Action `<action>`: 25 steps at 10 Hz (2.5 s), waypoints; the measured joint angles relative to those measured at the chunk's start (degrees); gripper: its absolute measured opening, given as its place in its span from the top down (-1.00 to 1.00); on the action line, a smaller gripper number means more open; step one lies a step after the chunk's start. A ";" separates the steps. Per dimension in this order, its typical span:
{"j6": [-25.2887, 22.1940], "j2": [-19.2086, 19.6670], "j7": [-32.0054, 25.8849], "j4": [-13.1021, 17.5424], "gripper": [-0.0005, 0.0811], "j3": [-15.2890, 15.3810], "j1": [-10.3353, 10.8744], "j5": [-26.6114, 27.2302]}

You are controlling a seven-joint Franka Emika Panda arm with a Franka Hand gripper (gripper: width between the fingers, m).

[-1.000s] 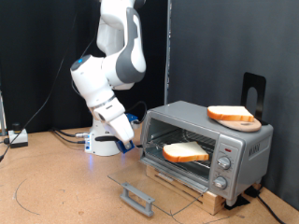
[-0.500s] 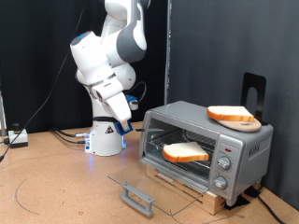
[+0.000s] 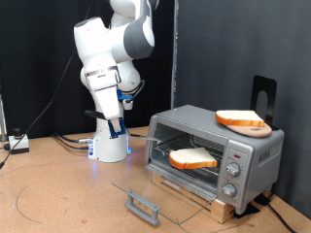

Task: Make a piece of toast with the oven

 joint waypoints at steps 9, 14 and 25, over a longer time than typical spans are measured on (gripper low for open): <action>4.72 2.46 4.78 -5.13 0.02 6.55 -1.43 -2.71; 8.93 7.21 6.34 -5.12 0.02 9.90 -2.12 -3.10; 0.05 -1.02 3.80 -8.01 0.02 10.24 6.74 6.20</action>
